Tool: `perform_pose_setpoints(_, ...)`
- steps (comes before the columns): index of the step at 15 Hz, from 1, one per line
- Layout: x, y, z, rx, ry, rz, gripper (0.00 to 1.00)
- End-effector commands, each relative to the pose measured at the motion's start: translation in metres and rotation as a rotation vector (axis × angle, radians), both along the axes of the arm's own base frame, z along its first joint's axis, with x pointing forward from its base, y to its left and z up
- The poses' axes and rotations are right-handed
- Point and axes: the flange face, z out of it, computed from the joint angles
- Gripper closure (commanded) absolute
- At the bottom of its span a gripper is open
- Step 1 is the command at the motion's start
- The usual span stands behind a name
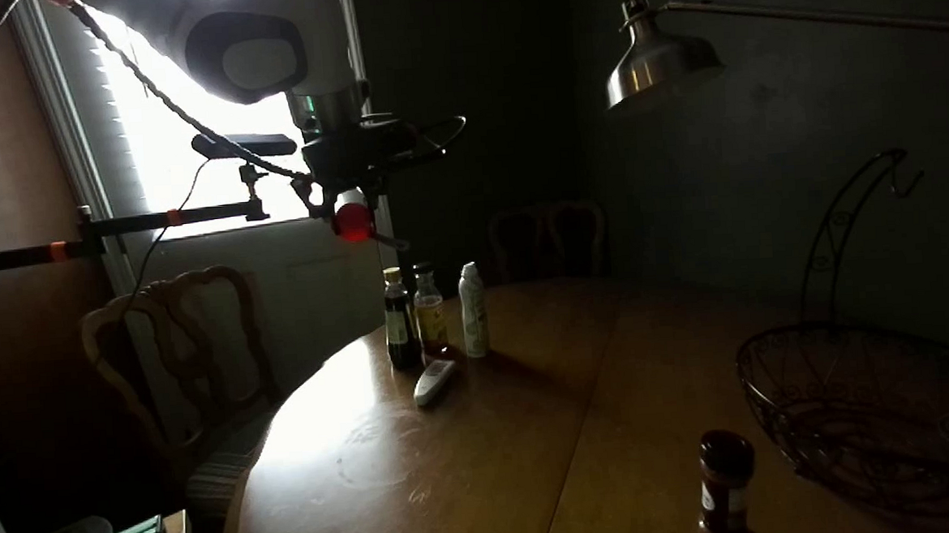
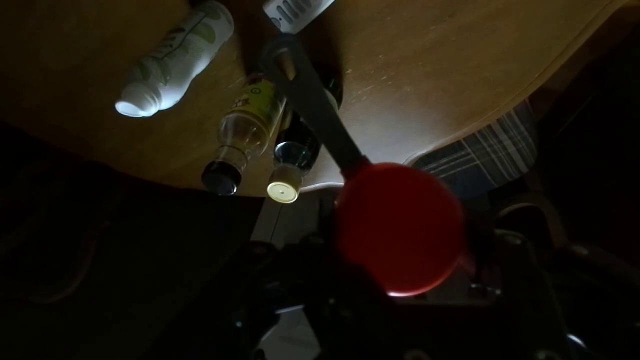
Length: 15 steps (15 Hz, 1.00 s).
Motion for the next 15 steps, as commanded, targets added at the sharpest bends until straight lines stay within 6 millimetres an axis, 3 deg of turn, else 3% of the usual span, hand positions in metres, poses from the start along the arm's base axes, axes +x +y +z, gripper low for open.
perform_pose_setpoints(1,0.000,0.000,0.001,0.000,0.000,0.001,0.43)
perform_pose_setpoints(2,0.000,-0.001,0.001,0.000,-0.001,0.002,0.68)
perform_pose_setpoints(9,-0.002,0.068,-0.022,0.056,-0.077,0.169,0.68)
perform_pose_setpoints(15,0.010,0.087,-0.062,0.011,-0.126,0.188,0.68)
